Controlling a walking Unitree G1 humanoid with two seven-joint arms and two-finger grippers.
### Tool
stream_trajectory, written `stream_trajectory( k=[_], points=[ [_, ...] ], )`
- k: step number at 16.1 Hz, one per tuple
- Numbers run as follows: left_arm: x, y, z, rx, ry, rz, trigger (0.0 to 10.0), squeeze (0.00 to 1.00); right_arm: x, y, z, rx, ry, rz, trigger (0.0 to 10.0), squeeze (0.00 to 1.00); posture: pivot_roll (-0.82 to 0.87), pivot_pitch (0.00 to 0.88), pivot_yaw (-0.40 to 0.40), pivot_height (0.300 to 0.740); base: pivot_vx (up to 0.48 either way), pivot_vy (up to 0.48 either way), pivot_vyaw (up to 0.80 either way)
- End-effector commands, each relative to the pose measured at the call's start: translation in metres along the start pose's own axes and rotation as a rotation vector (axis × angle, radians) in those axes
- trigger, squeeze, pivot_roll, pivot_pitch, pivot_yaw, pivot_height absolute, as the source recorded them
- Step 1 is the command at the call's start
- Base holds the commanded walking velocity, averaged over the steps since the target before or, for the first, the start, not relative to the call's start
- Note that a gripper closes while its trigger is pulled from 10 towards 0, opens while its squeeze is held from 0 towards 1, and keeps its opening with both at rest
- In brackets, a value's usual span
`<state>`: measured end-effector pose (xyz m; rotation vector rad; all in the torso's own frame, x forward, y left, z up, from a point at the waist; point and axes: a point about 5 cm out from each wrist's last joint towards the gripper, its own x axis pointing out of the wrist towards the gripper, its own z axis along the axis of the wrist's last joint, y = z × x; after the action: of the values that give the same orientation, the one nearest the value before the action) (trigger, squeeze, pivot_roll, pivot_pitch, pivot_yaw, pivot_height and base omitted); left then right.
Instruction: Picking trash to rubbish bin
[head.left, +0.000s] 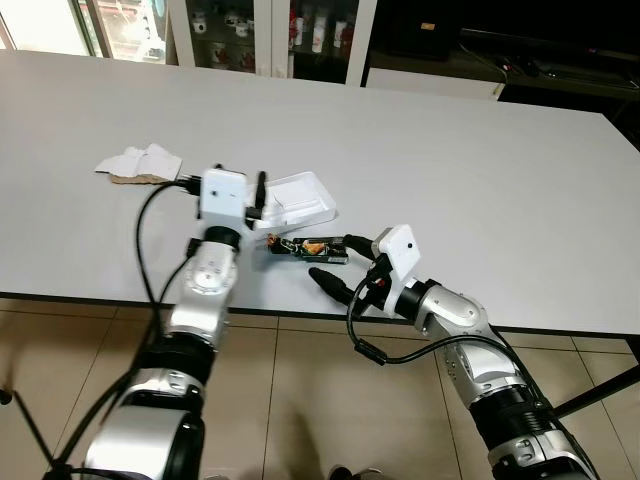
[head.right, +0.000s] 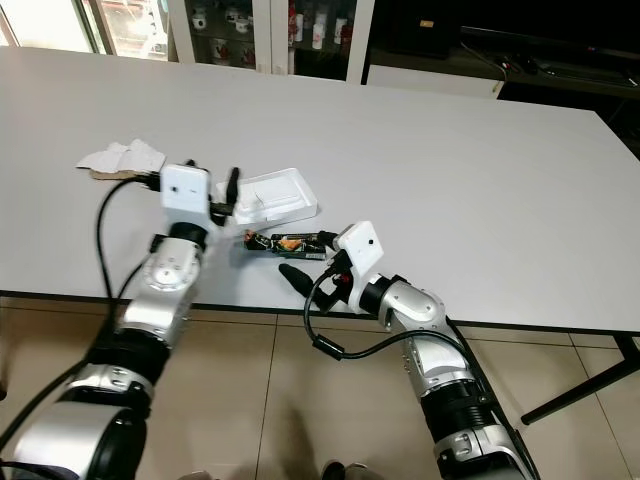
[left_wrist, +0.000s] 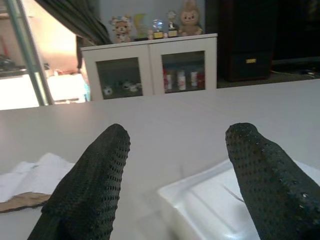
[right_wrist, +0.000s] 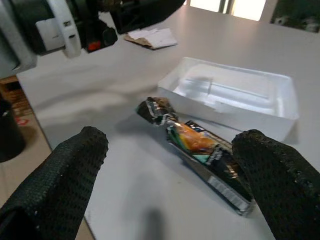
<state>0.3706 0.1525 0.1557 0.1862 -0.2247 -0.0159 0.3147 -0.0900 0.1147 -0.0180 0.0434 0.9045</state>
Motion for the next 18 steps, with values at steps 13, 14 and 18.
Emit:
stream_trajectory(
  k=[13, 14, 18],
  points=[
    [0.006, 0.005, 0.011, 0.004, -0.033, 0.016, 10.0, 0.0, 0.029, 0.001, 0.0, 0.008, 0.032, 0.044, 10.0, 0.0, -0.02, 0.052, -0.111, 0.74, 0.0, 0.0, 0.0],
    [0.006, 0.005, 0.012, 0.004, -0.035, 0.019, 10.0, 0.0, 0.032, -0.002, 0.001, 0.008, 0.033, 0.02, 10.0, 0.0, -0.01, 0.05, -0.11, 0.74, 0.0, 0.0, 0.0],
    [0.005, 0.005, 0.012, 0.005, -0.038, 0.018, 10.0, 0.0, 0.038, -0.012, 0.004, -0.001, 0.036, -0.055, 10.0, 0.0, -0.01, 0.057, -0.111, 0.74, 0.0, 0.0, 0.0]
  ],
)
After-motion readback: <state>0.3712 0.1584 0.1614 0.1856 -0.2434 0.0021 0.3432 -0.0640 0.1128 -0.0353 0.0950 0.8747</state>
